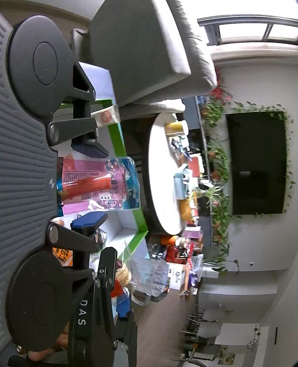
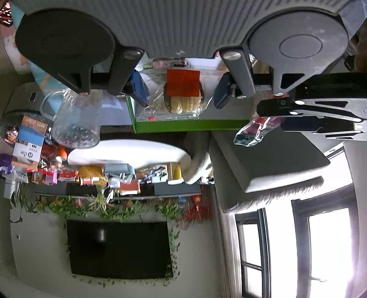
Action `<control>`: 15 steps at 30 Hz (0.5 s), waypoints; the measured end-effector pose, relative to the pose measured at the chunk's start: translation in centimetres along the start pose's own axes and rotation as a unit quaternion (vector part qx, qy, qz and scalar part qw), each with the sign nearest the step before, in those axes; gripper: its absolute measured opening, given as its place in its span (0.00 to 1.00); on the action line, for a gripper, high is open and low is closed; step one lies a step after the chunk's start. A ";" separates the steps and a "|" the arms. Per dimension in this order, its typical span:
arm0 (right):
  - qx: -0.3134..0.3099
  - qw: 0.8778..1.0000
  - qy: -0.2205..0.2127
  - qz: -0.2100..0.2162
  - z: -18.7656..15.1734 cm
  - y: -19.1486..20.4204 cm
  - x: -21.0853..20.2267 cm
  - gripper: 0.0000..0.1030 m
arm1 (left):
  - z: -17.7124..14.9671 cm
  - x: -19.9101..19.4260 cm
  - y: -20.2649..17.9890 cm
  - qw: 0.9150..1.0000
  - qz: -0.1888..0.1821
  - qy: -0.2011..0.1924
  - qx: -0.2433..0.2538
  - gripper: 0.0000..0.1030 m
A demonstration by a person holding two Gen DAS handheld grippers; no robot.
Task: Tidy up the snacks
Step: 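Carry pink pack into green box and open left tool while right tool releases red-label bag inside, then withdraw both tools from the green box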
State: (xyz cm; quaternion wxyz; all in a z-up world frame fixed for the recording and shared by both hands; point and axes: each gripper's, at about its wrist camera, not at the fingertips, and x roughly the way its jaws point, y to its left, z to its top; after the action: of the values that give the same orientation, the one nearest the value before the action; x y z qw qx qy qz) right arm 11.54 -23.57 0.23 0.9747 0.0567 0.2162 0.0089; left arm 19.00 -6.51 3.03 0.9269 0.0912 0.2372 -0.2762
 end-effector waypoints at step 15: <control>0.018 0.998 0.051 -0.011 -1.9 -0.3 1.3 0.78 | -1.9 1.2 1.0 0.998 0.012 0.059 -0.022 0.61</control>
State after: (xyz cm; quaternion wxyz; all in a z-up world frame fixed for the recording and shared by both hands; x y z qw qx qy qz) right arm 11.91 -23.62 -2.02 0.9612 0.0711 0.2665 -0.0023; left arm 19.66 -5.67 0.85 0.9161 0.0897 0.2969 -0.2540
